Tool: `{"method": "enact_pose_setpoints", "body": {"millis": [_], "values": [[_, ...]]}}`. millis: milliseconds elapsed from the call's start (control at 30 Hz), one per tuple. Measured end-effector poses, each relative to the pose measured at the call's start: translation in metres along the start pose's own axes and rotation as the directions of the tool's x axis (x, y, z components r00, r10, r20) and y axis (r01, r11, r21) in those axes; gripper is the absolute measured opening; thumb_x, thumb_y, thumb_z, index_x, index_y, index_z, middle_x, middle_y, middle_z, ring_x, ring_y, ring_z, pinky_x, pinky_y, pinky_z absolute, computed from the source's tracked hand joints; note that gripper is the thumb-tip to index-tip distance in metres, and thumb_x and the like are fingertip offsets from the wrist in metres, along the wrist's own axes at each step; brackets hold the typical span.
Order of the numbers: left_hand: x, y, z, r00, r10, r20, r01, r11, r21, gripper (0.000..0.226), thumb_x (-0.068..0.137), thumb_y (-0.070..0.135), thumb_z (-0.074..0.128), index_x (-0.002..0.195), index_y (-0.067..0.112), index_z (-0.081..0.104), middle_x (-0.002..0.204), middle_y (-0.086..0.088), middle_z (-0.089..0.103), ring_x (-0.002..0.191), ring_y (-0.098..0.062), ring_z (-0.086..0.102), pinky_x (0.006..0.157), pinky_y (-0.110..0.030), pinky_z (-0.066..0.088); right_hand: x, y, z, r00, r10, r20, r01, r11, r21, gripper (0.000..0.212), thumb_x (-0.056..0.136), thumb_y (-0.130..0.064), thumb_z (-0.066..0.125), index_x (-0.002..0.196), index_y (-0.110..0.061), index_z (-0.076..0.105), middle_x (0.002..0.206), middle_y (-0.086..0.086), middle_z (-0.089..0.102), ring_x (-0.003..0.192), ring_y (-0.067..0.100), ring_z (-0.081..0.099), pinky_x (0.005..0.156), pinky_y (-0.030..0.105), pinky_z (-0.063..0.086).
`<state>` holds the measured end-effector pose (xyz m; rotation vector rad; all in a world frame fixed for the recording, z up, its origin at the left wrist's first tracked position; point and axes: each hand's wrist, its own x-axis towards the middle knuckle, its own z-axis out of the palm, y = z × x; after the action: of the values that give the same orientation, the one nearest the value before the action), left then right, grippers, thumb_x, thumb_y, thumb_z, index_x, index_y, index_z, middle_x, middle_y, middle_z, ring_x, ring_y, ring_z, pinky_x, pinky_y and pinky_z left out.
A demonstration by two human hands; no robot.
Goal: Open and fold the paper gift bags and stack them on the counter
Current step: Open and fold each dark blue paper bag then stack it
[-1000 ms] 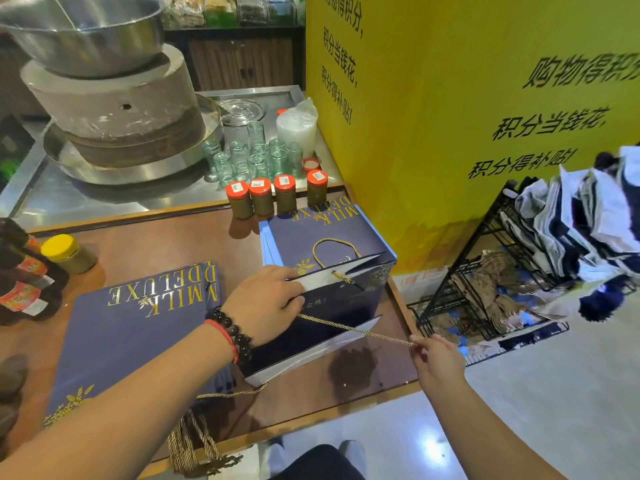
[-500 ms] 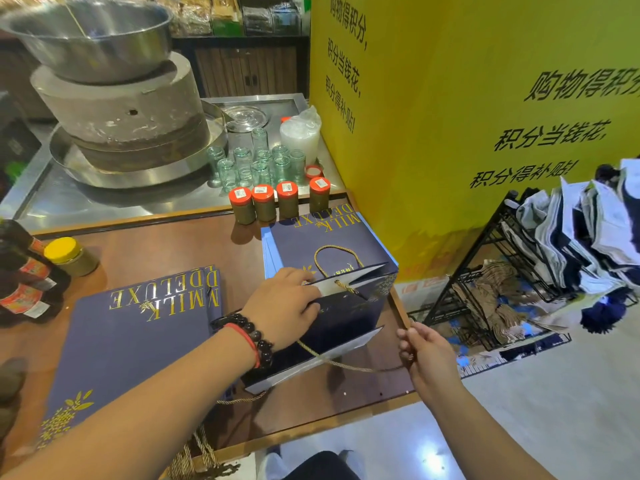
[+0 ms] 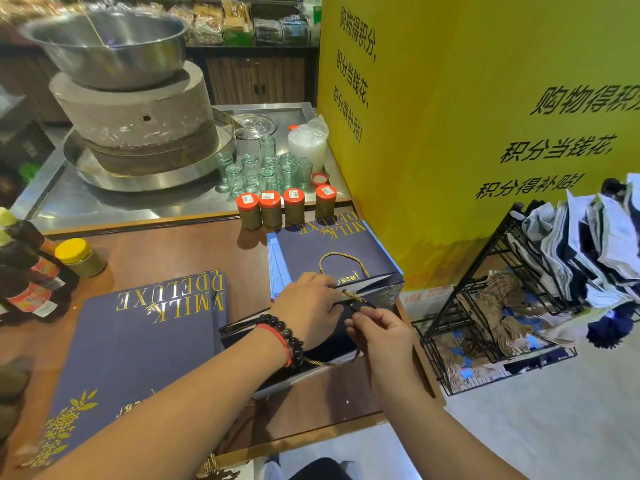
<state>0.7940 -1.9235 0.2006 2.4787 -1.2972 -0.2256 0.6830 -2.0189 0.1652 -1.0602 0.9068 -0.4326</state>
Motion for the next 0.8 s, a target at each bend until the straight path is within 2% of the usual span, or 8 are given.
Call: {"method": "enact_pose_setpoints", "body": {"millis": [167, 367, 533, 800], "values": [[-0.0007, 0.0031, -0.0018, 1.0, -0.014, 0.005, 0.013, 1.0, 0.006, 0.026, 0.095, 0.031, 0.045, 0.099, 0.021, 0.069, 0.115, 0.008, 0.056, 0.112, -0.018, 0.045, 0.085, -0.034, 0.043, 0.0026, 0.0035, 0.0018, 1.0, -0.021, -0.01, 0.021, 0.999, 0.036, 0.013, 0.089, 0.002, 0.065, 0.09, -0.009, 0.072, 0.08, 0.007, 0.074, 0.08, 0.019, 0.072, 0.073, 0.028, 0.055], [-0.0011, 0.0036, -0.0037, 0.999, -0.022, 0.034, 0.022, 1.0, 0.01, 0.029, 0.096, 0.032, 0.044, 0.113, 0.027, 0.067, 0.128, 0.01, 0.054, 0.12, -0.017, 0.04, 0.093, -0.036, 0.042, 0.0024, 0.0056, 0.0001, 0.997, -0.049, -0.064, 0.052, 0.998, 0.041, 0.016, 0.088, 0.002, 0.065, 0.088, -0.012, 0.073, 0.084, 0.009, 0.074, 0.081, 0.019, 0.072, 0.073, 0.029, 0.055], [-0.0005, 0.0034, -0.0031, 0.999, -0.021, 0.024, 0.021, 1.0, 0.012, 0.029, 0.096, 0.033, 0.044, 0.111, 0.028, 0.068, 0.123, 0.01, 0.056, 0.116, -0.017, 0.042, 0.089, -0.035, 0.043, 0.0006, 0.0047, 0.0018, 0.996, -0.069, -0.055, 0.071, 0.997, 0.027, 0.01, 0.089, 0.002, 0.065, 0.09, -0.007, 0.071, 0.081, 0.009, 0.073, 0.077, 0.018, 0.071, 0.071, 0.028, 0.056], [-0.0035, 0.0044, -0.0017, 1.0, 0.011, 0.012, -0.011, 0.999, 0.034, 0.03, 0.094, 0.031, 0.042, 0.113, 0.032, 0.066, 0.119, 0.009, 0.056, 0.114, -0.019, 0.044, 0.085, -0.034, 0.043, 0.0015, 0.0047, 0.0061, 0.998, -0.058, -0.038, 0.058, 0.998, -0.008, 0.009, 0.088, 0.0, 0.066, 0.091, -0.008, 0.068, 0.08, 0.009, 0.073, 0.073, 0.017, 0.069, 0.068, 0.029, 0.055]]}}
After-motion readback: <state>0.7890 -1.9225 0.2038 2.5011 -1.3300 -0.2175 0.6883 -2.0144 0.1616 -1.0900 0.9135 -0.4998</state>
